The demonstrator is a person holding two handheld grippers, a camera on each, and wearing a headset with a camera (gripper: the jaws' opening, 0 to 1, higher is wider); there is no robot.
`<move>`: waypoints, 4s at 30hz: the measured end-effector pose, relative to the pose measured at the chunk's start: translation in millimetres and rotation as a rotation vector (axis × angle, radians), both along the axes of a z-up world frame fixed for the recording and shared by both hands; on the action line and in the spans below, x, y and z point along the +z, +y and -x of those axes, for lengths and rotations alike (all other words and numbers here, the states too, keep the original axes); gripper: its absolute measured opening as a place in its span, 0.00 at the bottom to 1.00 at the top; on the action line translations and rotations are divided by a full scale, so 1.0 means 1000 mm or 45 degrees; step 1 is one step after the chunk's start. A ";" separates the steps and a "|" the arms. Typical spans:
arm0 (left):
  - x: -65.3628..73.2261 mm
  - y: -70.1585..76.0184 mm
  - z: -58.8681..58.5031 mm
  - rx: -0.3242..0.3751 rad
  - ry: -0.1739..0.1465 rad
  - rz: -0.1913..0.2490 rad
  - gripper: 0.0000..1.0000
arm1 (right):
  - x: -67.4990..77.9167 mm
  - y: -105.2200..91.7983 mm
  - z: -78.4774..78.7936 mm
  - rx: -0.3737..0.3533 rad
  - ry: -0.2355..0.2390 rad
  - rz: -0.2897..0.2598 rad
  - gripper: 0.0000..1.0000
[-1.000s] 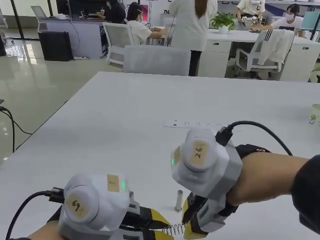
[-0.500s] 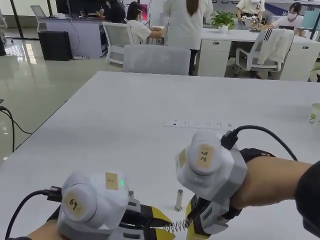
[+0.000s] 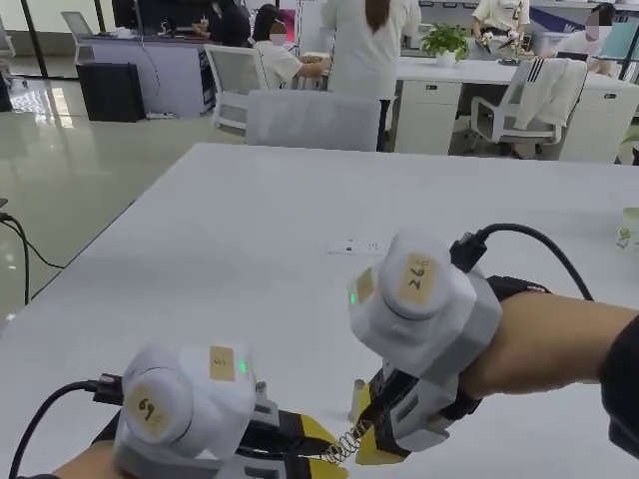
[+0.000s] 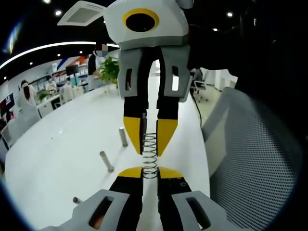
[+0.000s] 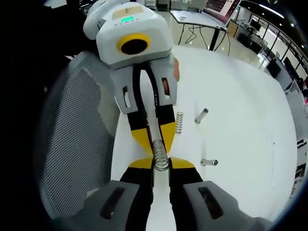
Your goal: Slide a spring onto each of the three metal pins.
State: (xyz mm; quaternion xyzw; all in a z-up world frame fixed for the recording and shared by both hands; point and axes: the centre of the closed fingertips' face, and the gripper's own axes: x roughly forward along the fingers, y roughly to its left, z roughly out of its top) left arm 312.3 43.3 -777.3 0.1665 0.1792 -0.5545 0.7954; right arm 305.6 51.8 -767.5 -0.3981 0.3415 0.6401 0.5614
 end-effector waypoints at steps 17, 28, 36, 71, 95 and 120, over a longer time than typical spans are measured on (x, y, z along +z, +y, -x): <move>0.000 -0.001 0.001 0.004 0.006 0.004 0.02 | 0.007 0.016 0.007 0.028 0.008 -0.035 0.08; -0.002 0.000 0.000 0.010 0.015 0.014 0.03 | 0.007 0.019 0.007 0.034 0.002 -0.029 0.08; -0.003 0.001 0.000 0.025 0.051 0.028 0.07 | 0.006 0.020 0.004 0.025 0.000 -0.024 0.08; 0.005 0.067 -0.004 0.324 0.088 0.149 0.40 | 0.005 -0.010 -0.026 -0.071 -0.047 0.035 0.08; -0.002 0.098 0.009 0.498 0.108 0.228 0.48 | 0.009 -0.014 -0.071 -0.140 -0.104 0.050 0.08; -0.001 0.101 0.010 0.517 0.113 0.237 0.47 | -0.013 -0.005 -0.101 -0.206 -0.116 0.055 0.08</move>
